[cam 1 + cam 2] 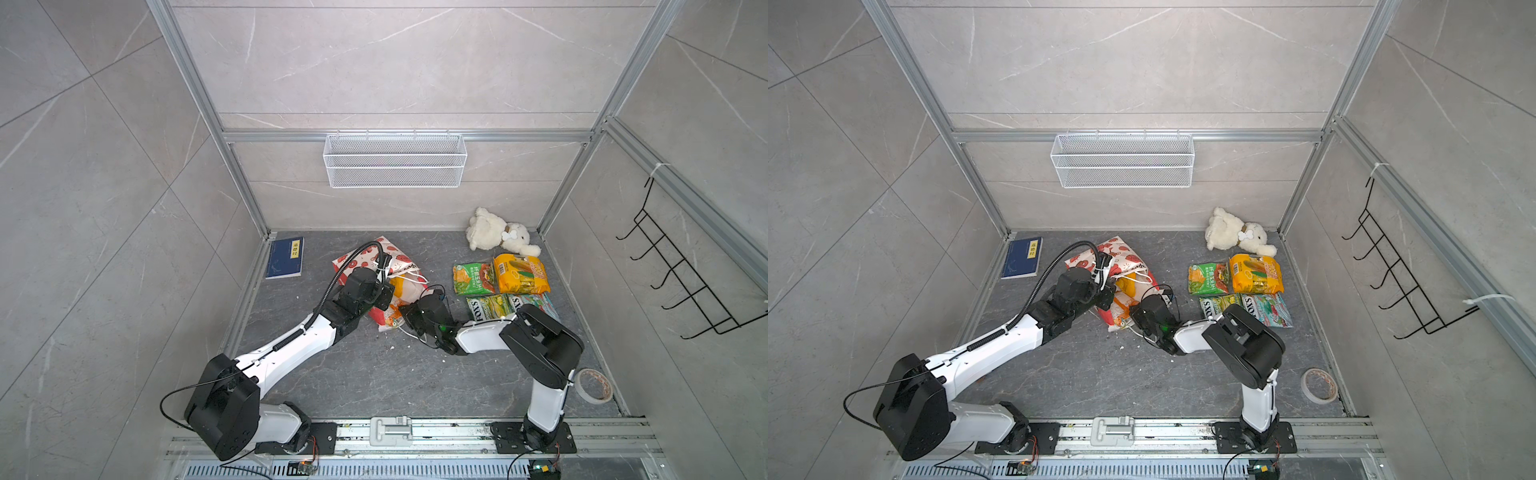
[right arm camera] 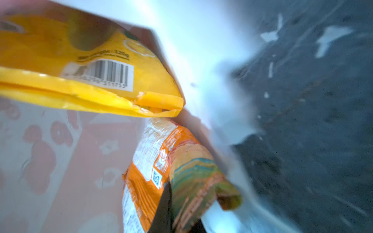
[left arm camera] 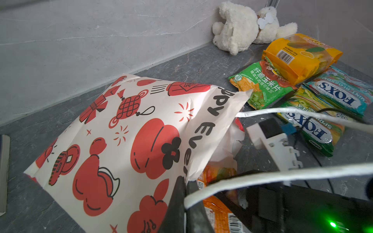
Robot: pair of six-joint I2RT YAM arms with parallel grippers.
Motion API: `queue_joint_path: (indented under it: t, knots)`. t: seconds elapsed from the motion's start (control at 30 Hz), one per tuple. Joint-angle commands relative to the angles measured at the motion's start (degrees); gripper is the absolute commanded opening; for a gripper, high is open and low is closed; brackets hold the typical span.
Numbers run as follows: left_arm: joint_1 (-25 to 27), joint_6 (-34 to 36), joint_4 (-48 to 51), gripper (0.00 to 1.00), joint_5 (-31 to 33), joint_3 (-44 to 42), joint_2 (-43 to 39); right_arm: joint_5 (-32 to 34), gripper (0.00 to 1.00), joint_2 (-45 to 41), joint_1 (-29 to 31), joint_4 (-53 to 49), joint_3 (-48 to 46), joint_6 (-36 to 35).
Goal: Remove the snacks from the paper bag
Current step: 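Grasp the orange pack with the right gripper and pull it out, then carry the orange pack to the other snacks and lower it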
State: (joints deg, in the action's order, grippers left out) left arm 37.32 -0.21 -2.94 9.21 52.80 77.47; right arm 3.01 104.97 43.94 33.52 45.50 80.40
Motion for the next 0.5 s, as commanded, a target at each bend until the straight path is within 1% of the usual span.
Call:
queue_joint_path:
  t: [0.0,0.13,0.27,0.37,0.47]
  knots:
    - [-0.9,-0.2,-0.6,0.00,3.1,1.1,-1.2,-0.2,0.00,-6.9,0.0,-3.9,-1.5,-6.4]
    - [-1.5,-1.1,-0.1,0.00,3.8,1.7,-1.4,-0.3,0.00,-13.5,-0.3,-8.3,-3.4,-10.9]
    - [-2.2,-1.7,0.3,0.00,3.8,2.1,-1.7,-1.8,0.00,-21.1,-1.3,-13.4,-4.3,-18.0]
    - [-3.1,-2.8,0.6,0.00,3.8,2.3,-2.0,-3.3,0.00,-27.7,-3.3,-16.0,-5.6,-22.6]
    - [-4.0,-3.8,0.9,0.00,3.0,2.2,-2.6,-3.3,0.00,-34.1,-5.5,-22.2,-5.1,-27.6]
